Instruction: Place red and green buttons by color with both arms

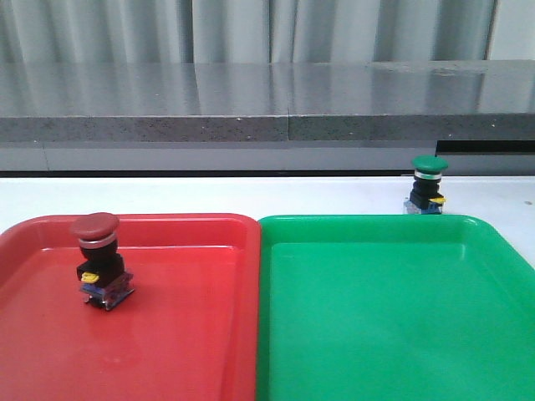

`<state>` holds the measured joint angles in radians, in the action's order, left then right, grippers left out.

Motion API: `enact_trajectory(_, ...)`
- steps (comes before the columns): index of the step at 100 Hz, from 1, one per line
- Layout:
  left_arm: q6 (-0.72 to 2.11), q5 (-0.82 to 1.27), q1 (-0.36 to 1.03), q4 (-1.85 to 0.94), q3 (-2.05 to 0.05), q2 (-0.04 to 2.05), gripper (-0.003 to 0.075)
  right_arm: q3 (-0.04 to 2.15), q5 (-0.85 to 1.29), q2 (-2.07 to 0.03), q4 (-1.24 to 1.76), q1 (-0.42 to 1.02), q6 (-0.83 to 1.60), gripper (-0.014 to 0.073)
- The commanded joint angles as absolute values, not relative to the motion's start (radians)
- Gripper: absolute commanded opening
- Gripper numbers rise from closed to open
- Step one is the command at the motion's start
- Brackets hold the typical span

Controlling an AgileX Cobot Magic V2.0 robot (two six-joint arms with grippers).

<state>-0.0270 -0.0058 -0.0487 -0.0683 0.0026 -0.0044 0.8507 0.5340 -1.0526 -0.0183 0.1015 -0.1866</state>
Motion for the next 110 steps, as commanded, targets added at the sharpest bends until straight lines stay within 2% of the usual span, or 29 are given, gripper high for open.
enact_trajectory(1,-0.027,-0.082,-0.051,-0.075,0.013,-0.036,-0.002,0.897,0.424,-1.069,-0.011,0.115,-0.185,0.0458)
enact_trajectory(33,-0.027,-0.082,-0.051,-0.075,0.013,-0.036,-0.002,1.008,0.403,-1.265,0.077,0.156,-0.039,0.0458)
enact_trajectory(57,-0.027,-0.082,-0.051,-0.075,0.013,-0.036,-0.002,1.111,0.413,-1.437,0.097,0.156,-0.028,0.0458)
enact_trajectory(110,-0.027,-0.082,-0.051,-0.075,0.013,-0.036,-0.002,1.42,0.563,-1.775,0.144,0.146,0.035,0.0458)
